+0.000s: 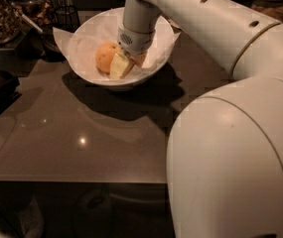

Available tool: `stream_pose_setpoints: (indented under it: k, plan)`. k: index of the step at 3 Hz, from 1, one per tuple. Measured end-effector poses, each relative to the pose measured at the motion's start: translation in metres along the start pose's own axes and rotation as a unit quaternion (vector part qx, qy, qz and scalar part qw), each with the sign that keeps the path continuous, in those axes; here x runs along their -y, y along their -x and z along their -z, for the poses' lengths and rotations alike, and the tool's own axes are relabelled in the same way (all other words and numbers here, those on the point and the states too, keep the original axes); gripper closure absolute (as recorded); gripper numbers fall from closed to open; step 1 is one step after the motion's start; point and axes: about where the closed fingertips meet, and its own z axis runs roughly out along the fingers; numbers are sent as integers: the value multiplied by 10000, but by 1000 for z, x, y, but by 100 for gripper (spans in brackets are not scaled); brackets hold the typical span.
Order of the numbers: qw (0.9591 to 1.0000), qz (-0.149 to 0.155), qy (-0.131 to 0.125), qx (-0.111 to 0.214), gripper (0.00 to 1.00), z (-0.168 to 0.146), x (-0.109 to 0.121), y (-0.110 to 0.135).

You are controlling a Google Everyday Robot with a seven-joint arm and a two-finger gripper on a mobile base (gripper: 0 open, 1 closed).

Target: Pick orange from white bowl

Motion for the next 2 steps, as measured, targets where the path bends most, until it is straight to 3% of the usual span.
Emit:
stream_pose_setpoints:
  k: [1, 2]
  plan:
    - [9990, 247, 159, 343, 100, 19, -9, -1]
    - [9946, 560, 450, 747, 100, 47, -24, -3]
